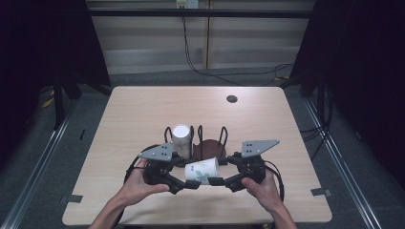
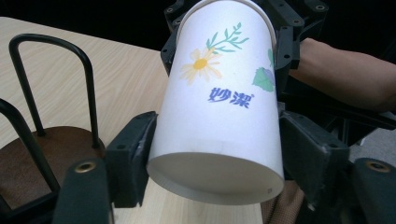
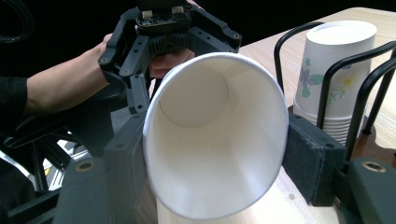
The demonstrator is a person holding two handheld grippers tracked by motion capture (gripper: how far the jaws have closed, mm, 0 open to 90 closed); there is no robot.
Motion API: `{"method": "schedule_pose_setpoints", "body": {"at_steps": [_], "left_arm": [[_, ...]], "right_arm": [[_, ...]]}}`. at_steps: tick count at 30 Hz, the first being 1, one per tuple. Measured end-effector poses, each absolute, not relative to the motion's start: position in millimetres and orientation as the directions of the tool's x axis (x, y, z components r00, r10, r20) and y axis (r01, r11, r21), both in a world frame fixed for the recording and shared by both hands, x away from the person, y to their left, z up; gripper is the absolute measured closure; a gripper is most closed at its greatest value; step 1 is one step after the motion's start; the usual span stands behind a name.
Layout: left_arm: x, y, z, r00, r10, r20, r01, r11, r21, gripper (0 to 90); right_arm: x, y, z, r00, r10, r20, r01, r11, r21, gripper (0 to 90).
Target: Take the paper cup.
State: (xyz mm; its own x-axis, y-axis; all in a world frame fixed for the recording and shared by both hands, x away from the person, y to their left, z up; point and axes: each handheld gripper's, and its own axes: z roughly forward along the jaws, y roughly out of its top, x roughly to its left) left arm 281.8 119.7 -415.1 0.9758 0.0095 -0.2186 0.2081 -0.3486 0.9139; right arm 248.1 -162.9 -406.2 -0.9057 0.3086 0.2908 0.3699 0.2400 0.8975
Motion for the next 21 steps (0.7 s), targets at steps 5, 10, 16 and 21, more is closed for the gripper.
{"method": "schedule_pose_setpoints", "body": {"at_steps": [5,10,16,21], "left_arm": [[283.4,121.8,-414.2,0.974,0.040,-0.225,0.224,-0.351,0.909,21.1],[285.4,123.0,-416.9,0.974,0.069,-0.217,0.227,-0.368,0.902,17.5],[288.3,125.4,-419.7,0.967,0.090,-0.238,0.254,-0.370,0.894,16.0],[290.1,128.1,-419.4,0.965,0.112,-0.238,0.263,-0.371,0.891,16.2]], "right_arm": [[248.9,-164.4,-405.9,-0.900,0.324,0.292,0.373,0.228,0.899,30.6],[250.4,-165.6,-406.0,-0.895,0.335,0.294,0.381,0.231,0.895,30.5],[252.1,-168.6,-406.3,-0.879,0.372,0.297,0.397,0.230,0.888,30.5],[251.1,-172.2,-403.3,-0.872,0.400,0.281,0.389,0.217,0.895,30.5]]}}
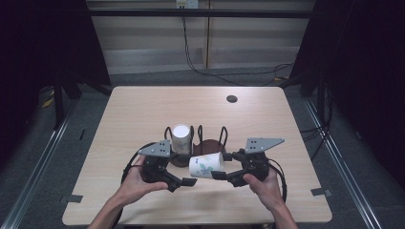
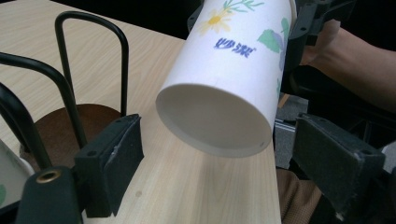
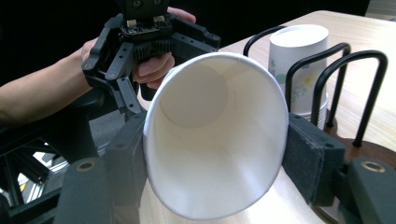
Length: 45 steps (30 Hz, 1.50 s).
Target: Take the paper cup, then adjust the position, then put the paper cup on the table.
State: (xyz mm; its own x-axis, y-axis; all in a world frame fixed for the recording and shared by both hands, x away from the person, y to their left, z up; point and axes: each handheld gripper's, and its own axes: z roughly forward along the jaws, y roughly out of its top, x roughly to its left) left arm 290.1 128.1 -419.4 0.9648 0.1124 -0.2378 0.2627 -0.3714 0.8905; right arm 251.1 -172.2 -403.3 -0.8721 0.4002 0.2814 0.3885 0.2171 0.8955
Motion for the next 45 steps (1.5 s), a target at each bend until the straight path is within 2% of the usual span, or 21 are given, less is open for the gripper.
{"method": "schedule_pose_setpoints", "body": {"at_steps": [14,35,38,45], "left_arm": [[294.3,132.7,-421.6,0.968,0.166,-0.186,0.239,-0.402,0.884,16.1],[300.6,149.0,-429.7,0.959,0.206,-0.196,0.267,-0.424,0.865,16.4],[299.7,156.5,-431.4,0.955,0.212,-0.205,0.281,-0.446,0.849,24.0],[295.6,173.6,-436.5,0.943,0.279,-0.184,0.301,-0.470,0.830,17.5]], "right_arm": [[256.1,-199.6,-402.1,-0.812,0.525,0.256,0.436,0.254,0.863,30.3],[261.2,-245.0,-397.1,-0.733,0.636,0.244,0.479,0.226,0.848,30.1],[263.5,-249.7,-397.2,-0.722,0.649,0.241,0.486,0.228,0.844,30.1],[266.9,-259.8,-392.3,-0.695,0.684,0.222,0.503,0.242,0.830,29.9]]}}
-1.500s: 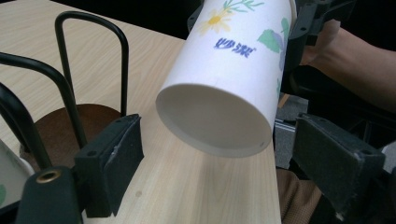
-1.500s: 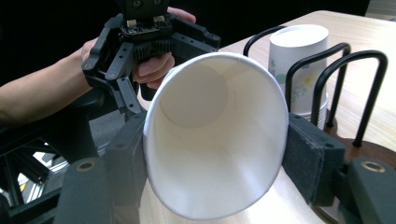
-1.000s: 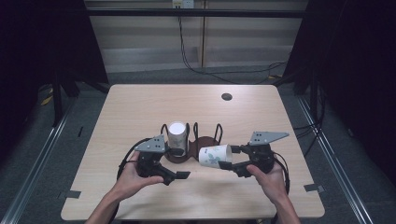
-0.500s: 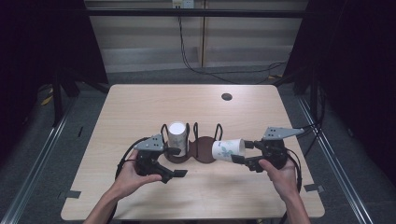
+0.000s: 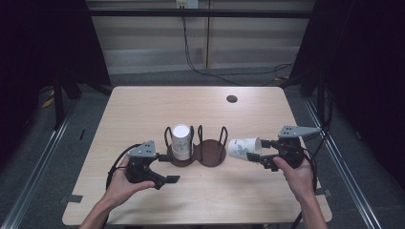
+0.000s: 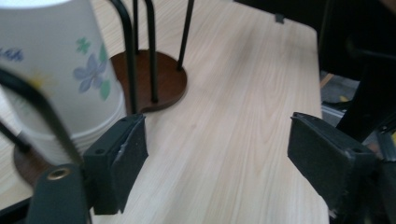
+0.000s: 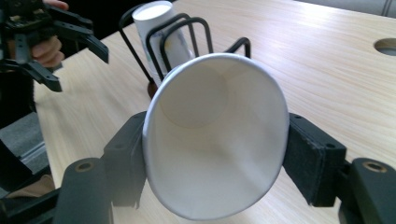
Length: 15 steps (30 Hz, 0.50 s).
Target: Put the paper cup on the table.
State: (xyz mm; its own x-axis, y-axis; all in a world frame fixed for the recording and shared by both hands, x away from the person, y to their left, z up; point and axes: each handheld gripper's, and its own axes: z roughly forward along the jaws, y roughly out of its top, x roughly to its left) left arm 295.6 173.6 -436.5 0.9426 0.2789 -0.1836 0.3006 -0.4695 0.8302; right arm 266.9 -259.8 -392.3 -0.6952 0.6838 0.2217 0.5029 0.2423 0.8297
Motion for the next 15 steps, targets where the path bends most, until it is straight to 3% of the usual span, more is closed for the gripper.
{"method": "schedule_pose_setpoints", "body": {"at_steps": [15], "left_arm": [[291.9,193.0,-437.7,0.931,0.330,-0.156,0.298,-0.440,0.847,15.9]], "right_arm": [[285.6,-270.8,-386.8,-0.632,0.757,0.166,0.568,0.306,0.764,29.7]]}}
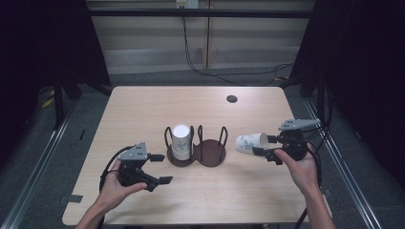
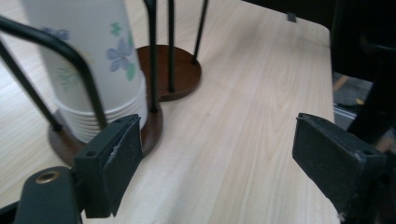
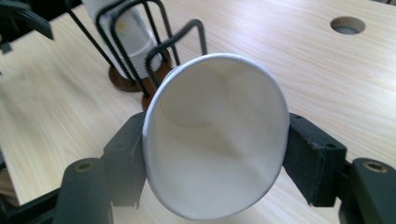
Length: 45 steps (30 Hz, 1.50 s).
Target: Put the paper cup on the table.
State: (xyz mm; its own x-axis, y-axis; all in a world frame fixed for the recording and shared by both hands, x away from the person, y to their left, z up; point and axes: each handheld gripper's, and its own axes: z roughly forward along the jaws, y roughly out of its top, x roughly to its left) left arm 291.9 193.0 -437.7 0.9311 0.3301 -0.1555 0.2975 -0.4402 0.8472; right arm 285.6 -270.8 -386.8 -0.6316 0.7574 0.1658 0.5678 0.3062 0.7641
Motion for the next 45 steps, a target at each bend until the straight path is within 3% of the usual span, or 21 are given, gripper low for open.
{"method": "schedule_pose_setpoints", "body": {"at_steps": [12,35,45], "left_arm": [[292.3,200.2,-446.3,0.919,0.361,-0.157,0.315,-0.433,0.844,15.9],[293.3,203.9,-451.4,0.910,0.391,-0.138,0.312,-0.426,0.849,15.9],[292.8,204.0,-451.3,0.912,0.384,-0.146,0.314,-0.423,0.850,15.9]], "right_arm": [[308.0,-270.0,-381.1,-0.566,0.807,0.169,0.661,0.321,0.678,29.8],[355.1,-260.5,-381.5,-0.534,0.834,0.135,0.766,0.410,0.495,29.0],[371.1,-252.0,-391.0,-0.521,0.851,0.063,0.800,0.461,0.384,28.3]]}}
